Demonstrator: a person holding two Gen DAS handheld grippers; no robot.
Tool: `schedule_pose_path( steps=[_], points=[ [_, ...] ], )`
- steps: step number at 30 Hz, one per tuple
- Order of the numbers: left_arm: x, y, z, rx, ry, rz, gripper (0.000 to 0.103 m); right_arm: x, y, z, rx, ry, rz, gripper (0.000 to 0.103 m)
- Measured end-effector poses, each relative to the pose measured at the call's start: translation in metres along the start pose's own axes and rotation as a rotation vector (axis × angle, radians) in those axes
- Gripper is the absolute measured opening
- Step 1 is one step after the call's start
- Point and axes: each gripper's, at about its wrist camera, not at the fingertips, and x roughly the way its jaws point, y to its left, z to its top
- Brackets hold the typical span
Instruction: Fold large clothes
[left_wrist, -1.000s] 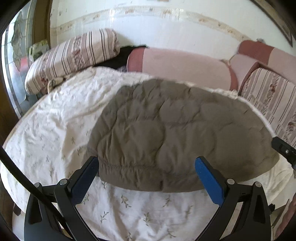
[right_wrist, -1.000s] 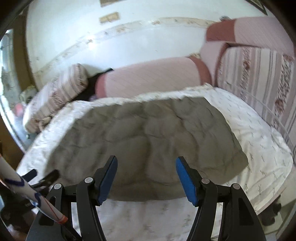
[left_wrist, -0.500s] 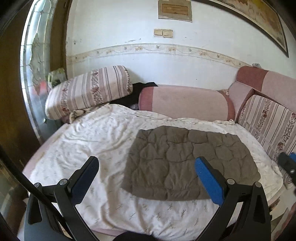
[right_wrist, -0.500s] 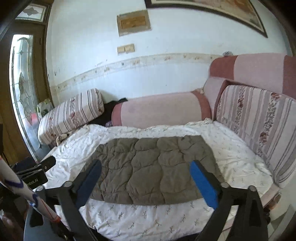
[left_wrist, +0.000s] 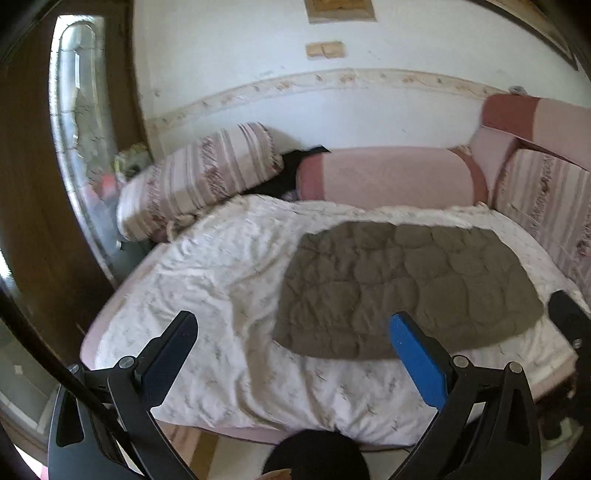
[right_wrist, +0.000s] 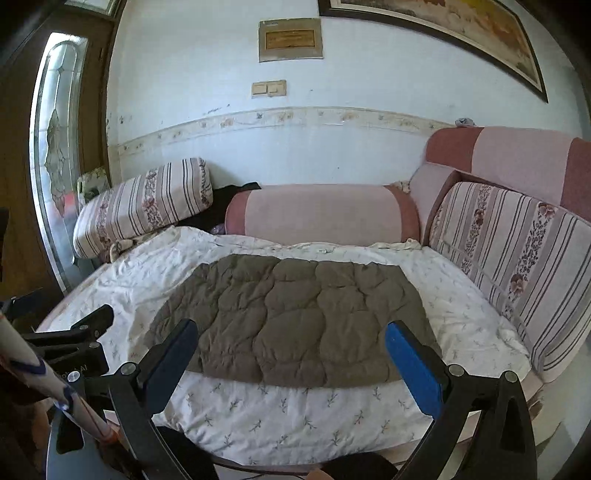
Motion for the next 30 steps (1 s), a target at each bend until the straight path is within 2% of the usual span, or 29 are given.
schedule_pose_path(
  steps=[4,9,21,30],
  points=[
    [0.016,-0.014,-0.006,0.045,0.059,-0.018,0.103,0.003,-0.002,-0.003,-0.003,0.006,-0.007,0.103],
    [0.025,-0.027,-0.013,0.088,0.078,-0.037,0.103,0.009,-0.005,-0.005,0.005,0.014,-0.018,0.103],
    [0.045,-0.028,-0.021,0.079,0.132,-0.059,0.103,0.021,-0.007,-0.010,0.003,0.052,-0.023,0.103],
    [0.049,-0.025,-0.022,0.072,0.138,-0.059,0.103,0.027,-0.002,-0.013,-0.006,0.075,-0.032,0.103]
  ],
)
